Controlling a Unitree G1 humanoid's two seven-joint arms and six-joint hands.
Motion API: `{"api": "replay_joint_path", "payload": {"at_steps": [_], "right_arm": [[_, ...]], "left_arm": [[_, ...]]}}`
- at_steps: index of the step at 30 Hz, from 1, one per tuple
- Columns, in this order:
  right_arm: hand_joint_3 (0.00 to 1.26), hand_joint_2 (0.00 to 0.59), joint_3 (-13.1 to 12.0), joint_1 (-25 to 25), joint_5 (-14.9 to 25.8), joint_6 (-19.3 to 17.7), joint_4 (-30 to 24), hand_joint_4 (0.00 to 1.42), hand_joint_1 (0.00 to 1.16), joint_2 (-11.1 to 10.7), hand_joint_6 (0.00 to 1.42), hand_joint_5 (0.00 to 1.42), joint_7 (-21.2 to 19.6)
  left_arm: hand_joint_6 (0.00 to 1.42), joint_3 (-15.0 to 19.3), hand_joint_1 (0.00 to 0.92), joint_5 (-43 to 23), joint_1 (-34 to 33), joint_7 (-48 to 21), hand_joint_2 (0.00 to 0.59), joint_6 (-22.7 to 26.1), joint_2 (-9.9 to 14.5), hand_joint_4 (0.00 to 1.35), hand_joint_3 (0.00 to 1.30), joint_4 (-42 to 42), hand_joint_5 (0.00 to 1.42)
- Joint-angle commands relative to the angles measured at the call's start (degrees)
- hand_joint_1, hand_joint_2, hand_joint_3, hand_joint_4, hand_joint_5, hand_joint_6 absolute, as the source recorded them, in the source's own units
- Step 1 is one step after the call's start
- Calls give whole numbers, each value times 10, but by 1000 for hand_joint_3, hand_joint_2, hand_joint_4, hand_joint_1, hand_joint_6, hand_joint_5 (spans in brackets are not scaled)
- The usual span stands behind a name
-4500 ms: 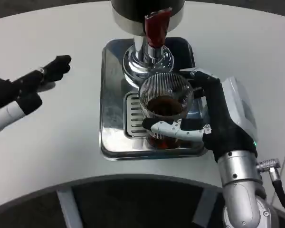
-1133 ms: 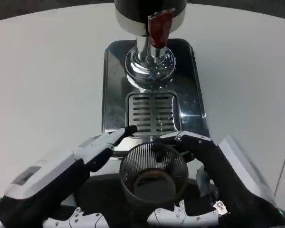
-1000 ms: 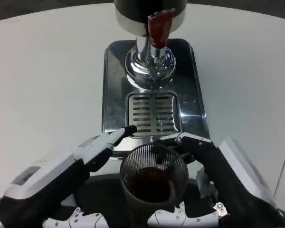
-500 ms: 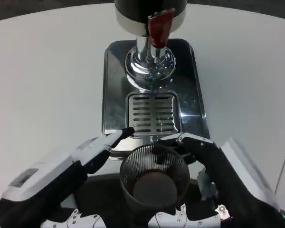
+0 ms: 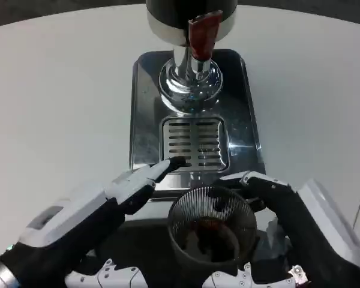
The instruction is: Grasp the cup under the faucet to collect the drink, then remove the cup.
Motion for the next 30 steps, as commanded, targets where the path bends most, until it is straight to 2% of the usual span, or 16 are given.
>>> {"api": "replay_joint_path", "payload": {"at_steps": [1, 6, 14, 16, 22, 24, 30], "right_arm": [[931, 73, -1, 10, -5, -17, -31, 1017, 1162, 10, 1423, 1122, -6], [931, 73, -4, 18, -10, -17, -35, 1017, 1162, 13, 1423, 1122, -8], [931, 73, -12, 21, -4, -23, -32, 1017, 1162, 10, 1423, 1122, -6], [931, 73, -13, 21, -3, -24, -32, 1017, 1162, 10, 1423, 1122, -5], [931, 73, -15, 21, 2, -26, -29, 1017, 1162, 8, 1423, 1122, -4], [931, 73, -15, 19, 4, -27, -28, 1017, 1162, 8, 1423, 1122, -4], [931, 73, -16, 17, 6, -28, -26, 1017, 1162, 7, 1423, 1122, -4]], "left_arm": [[0, -17, 0, -9, -12, -9, 18, -16, 4, 0, 0, 15, 0], [0, -26, 0, 6, -32, -8, 18, -35, 9, 0, 0, 31, 0], [0, -21, 18, 171, -73, 31, 10, -97, 39, 0, 0, 22, 0], [0, -23, 119, 202, -78, 38, 21, -105, 43, 0, 0, 17, 0], [0, -20, 508, 271, -73, 69, 60, -110, 43, 0, 0, -3, 0], [0, -22, 535, 285, -72, 81, 65, -112, 41, 0, 0, -5, 0], [0, -28, 532, 304, -73, 96, 65, -105, 42, 0, 0, -6, 0]]}}
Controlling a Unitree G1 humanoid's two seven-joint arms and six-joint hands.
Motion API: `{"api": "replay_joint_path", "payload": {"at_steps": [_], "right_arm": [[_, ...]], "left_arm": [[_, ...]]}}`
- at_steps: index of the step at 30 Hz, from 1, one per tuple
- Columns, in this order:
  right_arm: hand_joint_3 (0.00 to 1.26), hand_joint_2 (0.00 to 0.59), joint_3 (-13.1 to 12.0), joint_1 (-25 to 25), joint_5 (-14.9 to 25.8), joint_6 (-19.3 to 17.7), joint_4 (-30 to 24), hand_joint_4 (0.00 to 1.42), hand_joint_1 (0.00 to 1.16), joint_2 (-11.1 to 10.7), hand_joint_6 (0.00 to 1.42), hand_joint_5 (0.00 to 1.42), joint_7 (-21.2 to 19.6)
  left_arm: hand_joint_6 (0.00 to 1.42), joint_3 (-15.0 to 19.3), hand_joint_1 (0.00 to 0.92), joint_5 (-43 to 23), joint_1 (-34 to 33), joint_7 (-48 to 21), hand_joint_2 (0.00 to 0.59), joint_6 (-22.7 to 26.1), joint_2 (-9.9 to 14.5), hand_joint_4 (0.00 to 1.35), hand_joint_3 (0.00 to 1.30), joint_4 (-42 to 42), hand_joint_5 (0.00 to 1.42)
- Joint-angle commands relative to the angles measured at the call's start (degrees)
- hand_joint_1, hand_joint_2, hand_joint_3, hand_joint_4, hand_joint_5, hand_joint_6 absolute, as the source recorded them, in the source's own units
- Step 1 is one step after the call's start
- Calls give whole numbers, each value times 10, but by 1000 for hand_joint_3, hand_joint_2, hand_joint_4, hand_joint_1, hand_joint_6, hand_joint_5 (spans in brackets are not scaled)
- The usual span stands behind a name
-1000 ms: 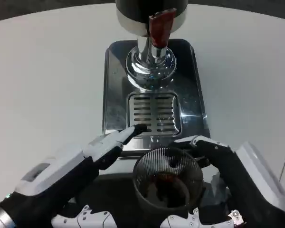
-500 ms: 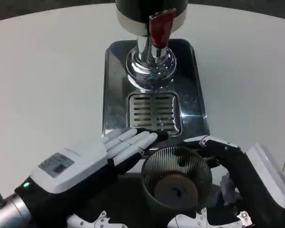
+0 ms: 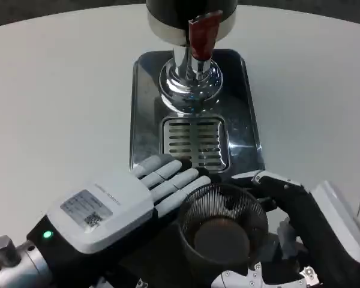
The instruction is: Grasp the cup under the faucet to collect the drink, then remove the cup.
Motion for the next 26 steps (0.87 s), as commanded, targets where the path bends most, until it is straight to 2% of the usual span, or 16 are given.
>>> {"api": "replay_joint_path", "payload": {"at_steps": [1, 14, 26], "right_arm": [[931, 73, -1, -1, 6, -22, -11, 1017, 1162, 4, 1423, 1122, -4], [931, 73, -1, -7, 7, -22, -9, 1017, 1162, 2, 1423, 1122, -1], [931, 73, 2, 4, 4, -25, -15, 1017, 1162, 1, 1423, 1109, -3]], "left_arm": [[0, -9, 530, 22, 9, 13, 65, 1, 2, 0, 0, -8, 0], [0, -19, 463, 12, 17, 5, 70, 43, 2, 0, 0, -19, 0], [0, -20, 450, 3, 24, 5, 70, 49, 5, 0, 0, -23, 0]]}}
